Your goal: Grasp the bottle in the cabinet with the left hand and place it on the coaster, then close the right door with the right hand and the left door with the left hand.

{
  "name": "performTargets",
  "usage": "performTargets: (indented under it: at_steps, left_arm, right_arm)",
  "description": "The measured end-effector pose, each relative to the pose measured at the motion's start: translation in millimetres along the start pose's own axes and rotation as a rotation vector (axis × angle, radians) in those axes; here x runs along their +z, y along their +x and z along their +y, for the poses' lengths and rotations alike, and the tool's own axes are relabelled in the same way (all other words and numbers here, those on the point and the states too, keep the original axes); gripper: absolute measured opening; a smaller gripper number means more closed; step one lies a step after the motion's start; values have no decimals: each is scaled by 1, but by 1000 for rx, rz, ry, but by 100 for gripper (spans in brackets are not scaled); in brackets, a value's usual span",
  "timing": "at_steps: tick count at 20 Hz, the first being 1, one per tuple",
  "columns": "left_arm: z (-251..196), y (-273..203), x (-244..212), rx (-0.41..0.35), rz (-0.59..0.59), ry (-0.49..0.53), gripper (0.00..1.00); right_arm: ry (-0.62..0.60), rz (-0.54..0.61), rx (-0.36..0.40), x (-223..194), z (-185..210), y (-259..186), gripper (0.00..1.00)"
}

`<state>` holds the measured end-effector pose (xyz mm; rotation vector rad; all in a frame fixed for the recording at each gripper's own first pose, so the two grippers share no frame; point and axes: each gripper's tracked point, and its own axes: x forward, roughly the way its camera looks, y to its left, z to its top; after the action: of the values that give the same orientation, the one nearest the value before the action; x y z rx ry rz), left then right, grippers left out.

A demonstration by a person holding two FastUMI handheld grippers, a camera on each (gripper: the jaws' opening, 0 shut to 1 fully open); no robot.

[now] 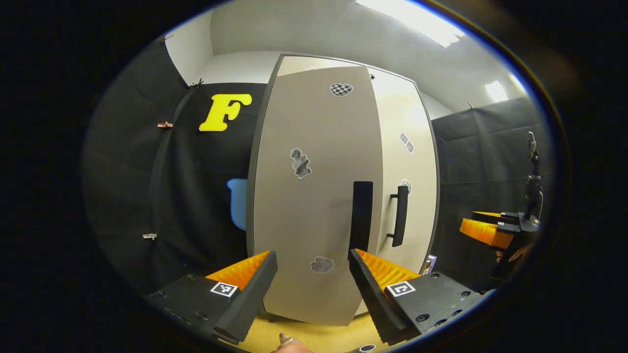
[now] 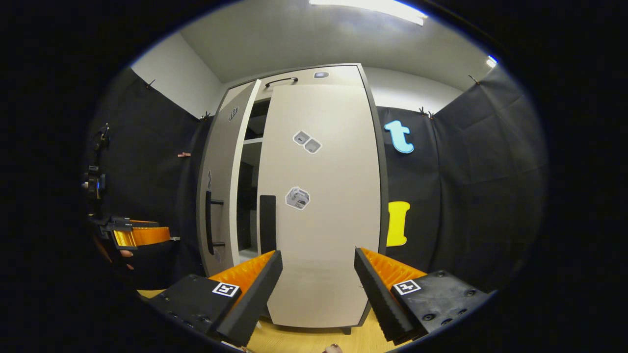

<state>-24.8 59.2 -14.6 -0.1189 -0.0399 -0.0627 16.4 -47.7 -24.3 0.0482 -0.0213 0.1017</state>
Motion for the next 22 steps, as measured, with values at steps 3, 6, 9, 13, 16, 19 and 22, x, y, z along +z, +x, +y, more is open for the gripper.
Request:
performTargets:
  at_steps: [3, 6, 9, 13, 16, 19, 22]
  left_arm:
    - [-2, 2, -2, -8, 4, -1, 94]
    - [-5, 5, -5, -15, 12, -7, 95]
    - [-7, 5, 0, -16, -4, -5, 95]
    - [-9, 4, 4, -18, -12, 11, 94]
    - [-10, 3, 3, -20, -8, 17, 94]
    - [-11, 2, 2, -23, -6, 14, 95]
    - [-12, 1, 3, -22, -5, 15, 95]
  right_arm:
    - [-1, 2, -16, 0, -3, -1, 98]
    - [-19, 23, -32, -7, -5, -2, 98]
    - [-21, 23, -31, -6, -3, -2, 98]
    - [-27, 26, -32, -6, -1, -3, 98]
    - [-26, 33, -32, -8, 0, -3, 98]
    - [-35, 35, -35, -8, -1, -3, 98]
    - [-32, 37, -33, -8, 0, -4, 98]
